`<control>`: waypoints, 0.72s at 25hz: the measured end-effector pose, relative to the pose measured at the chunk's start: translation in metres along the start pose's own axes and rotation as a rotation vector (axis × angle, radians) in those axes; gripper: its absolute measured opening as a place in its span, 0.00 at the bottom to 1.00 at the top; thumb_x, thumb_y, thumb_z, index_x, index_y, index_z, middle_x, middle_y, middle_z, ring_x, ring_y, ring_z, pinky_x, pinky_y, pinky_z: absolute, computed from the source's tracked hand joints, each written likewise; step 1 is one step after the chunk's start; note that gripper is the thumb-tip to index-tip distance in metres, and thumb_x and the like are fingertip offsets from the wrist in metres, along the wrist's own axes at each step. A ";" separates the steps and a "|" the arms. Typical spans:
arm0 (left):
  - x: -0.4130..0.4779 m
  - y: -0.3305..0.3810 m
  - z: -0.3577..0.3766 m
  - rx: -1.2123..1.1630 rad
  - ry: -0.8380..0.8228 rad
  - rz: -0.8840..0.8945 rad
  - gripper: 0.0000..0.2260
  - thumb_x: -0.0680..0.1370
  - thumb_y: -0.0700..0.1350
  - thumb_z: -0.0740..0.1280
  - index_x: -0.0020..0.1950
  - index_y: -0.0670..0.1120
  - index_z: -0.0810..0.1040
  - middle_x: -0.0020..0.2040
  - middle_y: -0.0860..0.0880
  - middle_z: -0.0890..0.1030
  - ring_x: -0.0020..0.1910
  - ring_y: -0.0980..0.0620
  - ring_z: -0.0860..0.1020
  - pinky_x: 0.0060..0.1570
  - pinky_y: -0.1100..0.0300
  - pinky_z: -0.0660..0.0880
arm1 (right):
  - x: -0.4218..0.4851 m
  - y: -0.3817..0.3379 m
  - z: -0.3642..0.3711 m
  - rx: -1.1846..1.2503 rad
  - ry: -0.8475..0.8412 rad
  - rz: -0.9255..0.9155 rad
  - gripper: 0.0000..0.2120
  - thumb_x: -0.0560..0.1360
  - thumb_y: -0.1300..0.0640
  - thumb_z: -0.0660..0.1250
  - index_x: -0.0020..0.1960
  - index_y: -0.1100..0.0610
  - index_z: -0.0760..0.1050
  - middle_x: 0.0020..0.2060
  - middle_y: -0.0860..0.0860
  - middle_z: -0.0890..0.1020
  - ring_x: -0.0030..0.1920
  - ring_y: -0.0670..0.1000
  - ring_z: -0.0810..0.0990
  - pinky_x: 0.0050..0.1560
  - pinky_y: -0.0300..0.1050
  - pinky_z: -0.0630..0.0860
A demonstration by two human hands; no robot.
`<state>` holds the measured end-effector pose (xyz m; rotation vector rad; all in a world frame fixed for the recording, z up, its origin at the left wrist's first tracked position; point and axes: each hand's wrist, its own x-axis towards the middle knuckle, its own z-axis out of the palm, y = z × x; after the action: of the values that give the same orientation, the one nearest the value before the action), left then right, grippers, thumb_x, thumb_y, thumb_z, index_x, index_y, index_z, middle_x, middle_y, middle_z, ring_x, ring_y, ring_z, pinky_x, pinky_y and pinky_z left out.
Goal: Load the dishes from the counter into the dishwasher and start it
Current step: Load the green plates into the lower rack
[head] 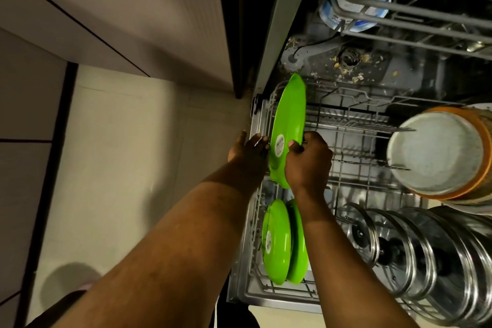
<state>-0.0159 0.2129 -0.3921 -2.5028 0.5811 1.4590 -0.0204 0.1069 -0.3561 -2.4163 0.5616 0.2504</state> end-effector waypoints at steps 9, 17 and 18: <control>0.003 0.004 -0.002 0.100 -0.063 -0.020 0.38 0.82 0.58 0.57 0.80 0.43 0.37 0.80 0.43 0.37 0.79 0.44 0.37 0.76 0.41 0.38 | 0.010 0.011 0.025 -0.137 -0.106 0.023 0.06 0.77 0.61 0.65 0.49 0.64 0.77 0.45 0.61 0.82 0.48 0.62 0.80 0.39 0.44 0.66; 0.005 0.004 -0.005 0.100 -0.077 -0.007 0.40 0.79 0.61 0.61 0.81 0.47 0.43 0.80 0.44 0.38 0.79 0.44 0.37 0.75 0.42 0.36 | 0.023 0.001 0.041 -0.202 -0.154 0.072 0.08 0.77 0.61 0.63 0.53 0.64 0.77 0.51 0.62 0.81 0.54 0.62 0.79 0.43 0.45 0.68; 0.006 0.004 -0.007 0.099 -0.082 -0.002 0.40 0.79 0.61 0.61 0.81 0.47 0.43 0.80 0.44 0.38 0.79 0.44 0.37 0.75 0.42 0.36 | 0.024 -0.001 0.044 -0.210 -0.154 0.072 0.08 0.78 0.61 0.63 0.53 0.64 0.76 0.51 0.62 0.81 0.54 0.62 0.79 0.45 0.47 0.70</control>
<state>-0.0098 0.2059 -0.3936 -2.3559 0.6204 1.4857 0.0003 0.1272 -0.3973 -2.5515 0.5774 0.5458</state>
